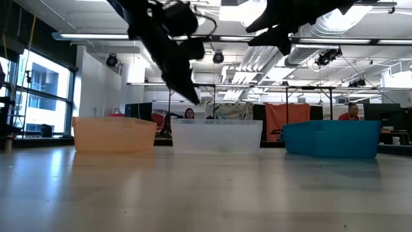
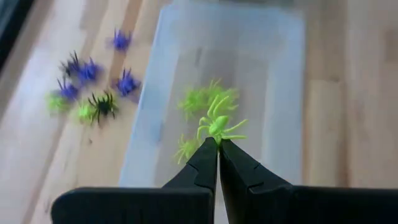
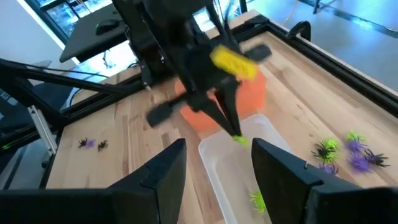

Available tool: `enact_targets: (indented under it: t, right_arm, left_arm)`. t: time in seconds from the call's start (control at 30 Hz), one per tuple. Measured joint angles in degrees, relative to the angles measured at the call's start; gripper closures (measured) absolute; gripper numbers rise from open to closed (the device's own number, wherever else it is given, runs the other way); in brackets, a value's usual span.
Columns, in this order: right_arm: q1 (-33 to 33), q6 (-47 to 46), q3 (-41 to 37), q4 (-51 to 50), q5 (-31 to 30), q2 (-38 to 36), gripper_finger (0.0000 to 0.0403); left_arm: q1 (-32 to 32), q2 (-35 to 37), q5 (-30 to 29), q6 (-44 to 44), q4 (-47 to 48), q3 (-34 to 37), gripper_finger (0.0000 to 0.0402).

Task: Sort Halloween decoration
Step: Put the green spider toy into the transparent bin

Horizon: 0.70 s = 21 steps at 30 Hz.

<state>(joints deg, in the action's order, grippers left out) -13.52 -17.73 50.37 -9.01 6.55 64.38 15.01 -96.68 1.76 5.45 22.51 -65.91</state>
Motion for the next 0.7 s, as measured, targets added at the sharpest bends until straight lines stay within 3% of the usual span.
enact_targets:
  t: [0.33, 0.7]
  right_arm:
    - [0.0, -0.2, 0.0, -1.8, 0.1, 0.0, 0.0224]
    - [0.0, -0.2, 0.0, -1.9, 0.1, 0.0, 0.0224]
  left_arm:
    - [0.3, -9.9, -0.3, -0.2, -7.5, 0.0, 0.0401]
    - [0.4, -11.0, -0.6, 2.6, -10.2, 0.0, 0.0394]
